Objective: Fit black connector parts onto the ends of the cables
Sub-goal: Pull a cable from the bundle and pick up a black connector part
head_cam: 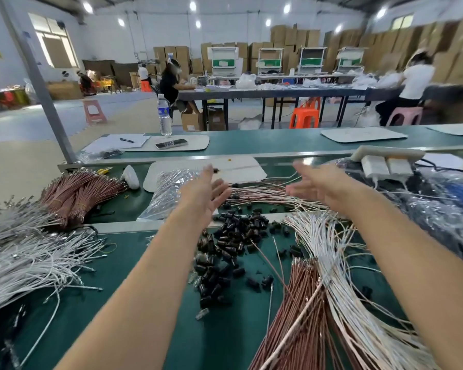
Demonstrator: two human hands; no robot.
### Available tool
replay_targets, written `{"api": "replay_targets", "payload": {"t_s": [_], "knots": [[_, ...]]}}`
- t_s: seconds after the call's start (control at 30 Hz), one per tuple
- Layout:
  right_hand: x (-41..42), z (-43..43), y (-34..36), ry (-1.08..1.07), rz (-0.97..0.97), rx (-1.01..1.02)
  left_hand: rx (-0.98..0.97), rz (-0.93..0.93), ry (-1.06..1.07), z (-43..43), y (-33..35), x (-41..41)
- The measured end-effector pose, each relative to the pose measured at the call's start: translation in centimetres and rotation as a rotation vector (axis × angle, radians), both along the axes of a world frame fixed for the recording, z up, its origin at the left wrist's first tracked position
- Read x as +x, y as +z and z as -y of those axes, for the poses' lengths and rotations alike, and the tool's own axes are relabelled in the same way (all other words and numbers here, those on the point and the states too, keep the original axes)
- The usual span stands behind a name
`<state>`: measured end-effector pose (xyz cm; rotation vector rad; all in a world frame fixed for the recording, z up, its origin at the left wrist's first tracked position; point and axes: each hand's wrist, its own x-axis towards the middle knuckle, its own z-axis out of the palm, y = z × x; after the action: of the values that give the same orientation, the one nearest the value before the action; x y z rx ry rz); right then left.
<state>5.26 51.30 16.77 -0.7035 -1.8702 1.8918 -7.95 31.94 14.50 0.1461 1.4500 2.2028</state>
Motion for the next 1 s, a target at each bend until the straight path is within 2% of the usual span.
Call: {"api": "replay_targets", "payload": {"t_s": [0.07,0.13,0.23,0.33,0.43,0.53,0.63,0.8,0.87,1.0], "knots": [[1.0,-0.5,-1.9,0.001,0.114,0.025,-0.169,-0.097,-0.022,0.1,-0.7,0.0],[2.3,-0.6,-4.6,-0.041,0.107,0.084,-0.303,-0.263,-0.075,0.8,-2.5,0.8],[3.9,0.1,-7.3,-0.145,0.047,0.138,-0.532,-0.445,-0.338,1.7,-4.7,3.0],[4.5,1.0,-8.5,-0.196,0.008,0.167,-0.846,-0.717,-0.658,1.4,-5.8,5.5],[5.0,2.0,-8.4,-0.215,0.004,0.178,-1.131,-0.979,-0.816,0.9,-5.9,7.8],[5.7,2.8,-8.4,-0.223,0.010,0.197,-1.279,-1.009,-0.860,0.7,-6.2,10.0],[6.1,3.5,-8.7,-0.241,0.007,0.198,-1.349,-1.021,-0.830,0.1,-7.0,12.0],[6.3,5.0,-9.8,-0.239,-0.006,0.208,-1.349,-1.027,-0.541,-1.5,-8.9,13.3],[6.4,5.5,-10.3,-0.232,-0.015,0.222,-1.301,-0.967,-0.531,-2.0,-9.3,13.2],[6.8,6.1,-10.9,-0.253,-0.023,0.259,-1.086,-0.768,-0.512,-2.1,-9.7,12.3]]}}
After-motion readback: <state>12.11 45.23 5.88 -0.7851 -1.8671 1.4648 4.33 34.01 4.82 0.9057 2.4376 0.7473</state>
